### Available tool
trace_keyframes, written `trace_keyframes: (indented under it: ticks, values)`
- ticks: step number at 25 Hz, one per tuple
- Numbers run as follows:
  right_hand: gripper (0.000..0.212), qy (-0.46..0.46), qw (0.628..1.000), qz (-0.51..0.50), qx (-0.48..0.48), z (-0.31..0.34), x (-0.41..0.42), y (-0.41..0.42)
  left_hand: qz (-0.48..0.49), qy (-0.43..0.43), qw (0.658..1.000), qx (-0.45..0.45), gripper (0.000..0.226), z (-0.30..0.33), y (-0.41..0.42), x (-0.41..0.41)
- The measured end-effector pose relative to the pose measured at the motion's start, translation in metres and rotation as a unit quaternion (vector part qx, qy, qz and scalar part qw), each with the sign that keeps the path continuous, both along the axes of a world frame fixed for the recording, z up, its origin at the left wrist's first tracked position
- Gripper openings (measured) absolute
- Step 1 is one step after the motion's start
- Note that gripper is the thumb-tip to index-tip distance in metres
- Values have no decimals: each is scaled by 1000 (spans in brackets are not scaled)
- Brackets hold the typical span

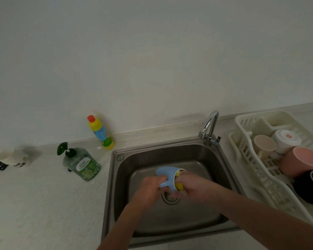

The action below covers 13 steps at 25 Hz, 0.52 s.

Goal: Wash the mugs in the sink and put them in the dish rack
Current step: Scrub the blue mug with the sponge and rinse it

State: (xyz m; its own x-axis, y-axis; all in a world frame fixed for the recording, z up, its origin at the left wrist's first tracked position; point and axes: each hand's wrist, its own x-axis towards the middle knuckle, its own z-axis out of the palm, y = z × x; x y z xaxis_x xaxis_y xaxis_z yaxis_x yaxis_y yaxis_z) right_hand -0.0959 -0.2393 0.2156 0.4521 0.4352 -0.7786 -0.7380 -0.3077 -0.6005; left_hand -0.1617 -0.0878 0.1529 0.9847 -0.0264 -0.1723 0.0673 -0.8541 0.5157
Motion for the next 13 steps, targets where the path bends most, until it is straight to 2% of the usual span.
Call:
trace_keyframes:
  ticks: [1, 2, 3, 5, 7, 8, 9, 10, 11, 12, 13]
  values:
    - [45, 24, 998, -1, 64, -2, 2, -3, 13, -14, 1000, -14, 25, 6, 1, -1]
    - [42, 2, 995, -46, 94, -11, 8, -14, 30, -15, 999, -11, 23, 12, 4, -3]
    - [39, 56, 987, -98, 110, -10, 9, -23, 53, -24, 998, -9, 23, 19, 7, -3]
    - [35, 49, 980, -144, 129, -3, 12, -39, 80, -11, 997, 17, 30, 20, 22, -2]
    - [27, -49, 979, -131, 146, 1, 20, -40, 54, 12, 997, 55, 27, 21, 34, -3]
    - [26, -165, 973, -97, 127, 7, 22, -37, 41, 8, 998, 52, 23, 24, 38, -5]
    - [27, -295, 949, -47, 101, 10, 23, -34, 30, -2, 999, 42, 20, 23, 42, -6]
    - [31, -458, 887, 24, 56, 6, 24, -31, 20, -2, 999, 38, 19, 22, 45, -8]
    - [37, -572, 814, 102, 25, 1, 23, -29, 12, -1, 999, 38, 19, 22, 46, -10]
    - [43, -639, 747, 183, -10, -6, 25, -27, 5, 10, 999, 37, 23, 26, 46, -12]
    - [49, -668, 697, 257, -40, -11, 26, -25, 7, 11, 1000, 25, 30, 28, 47, -12]
